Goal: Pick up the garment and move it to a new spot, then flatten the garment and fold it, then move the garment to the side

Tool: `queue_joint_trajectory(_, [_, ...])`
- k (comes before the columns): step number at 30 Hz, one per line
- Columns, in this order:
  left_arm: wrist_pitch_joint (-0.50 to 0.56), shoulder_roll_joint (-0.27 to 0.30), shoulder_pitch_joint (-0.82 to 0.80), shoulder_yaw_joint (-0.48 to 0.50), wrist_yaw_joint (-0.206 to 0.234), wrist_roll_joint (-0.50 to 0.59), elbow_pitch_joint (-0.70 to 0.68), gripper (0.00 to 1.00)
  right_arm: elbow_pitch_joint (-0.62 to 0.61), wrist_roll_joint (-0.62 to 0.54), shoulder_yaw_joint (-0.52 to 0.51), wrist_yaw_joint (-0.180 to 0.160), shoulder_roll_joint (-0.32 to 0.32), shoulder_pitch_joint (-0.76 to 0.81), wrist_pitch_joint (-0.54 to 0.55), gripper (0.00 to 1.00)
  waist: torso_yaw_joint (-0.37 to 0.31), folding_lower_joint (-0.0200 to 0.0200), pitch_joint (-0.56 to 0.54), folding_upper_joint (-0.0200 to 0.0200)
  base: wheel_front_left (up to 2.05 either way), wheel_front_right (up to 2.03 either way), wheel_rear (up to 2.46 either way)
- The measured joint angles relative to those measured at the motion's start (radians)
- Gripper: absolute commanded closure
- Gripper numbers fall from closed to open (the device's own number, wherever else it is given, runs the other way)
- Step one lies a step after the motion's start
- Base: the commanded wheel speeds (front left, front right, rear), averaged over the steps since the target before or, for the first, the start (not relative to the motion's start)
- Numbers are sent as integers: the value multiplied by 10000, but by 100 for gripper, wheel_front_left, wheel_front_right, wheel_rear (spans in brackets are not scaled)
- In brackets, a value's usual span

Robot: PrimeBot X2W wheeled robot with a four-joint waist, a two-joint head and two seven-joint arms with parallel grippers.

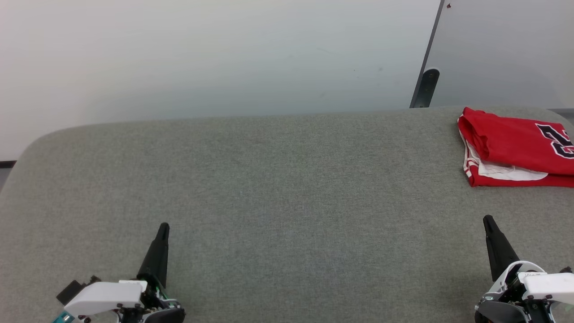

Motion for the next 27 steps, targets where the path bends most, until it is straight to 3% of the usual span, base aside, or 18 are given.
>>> queue_joint_trajectory(27, [0,0,0,4,0,0,0,100,0,0,0,0,0,1,0,100,0,0,0,0,0,0,0])
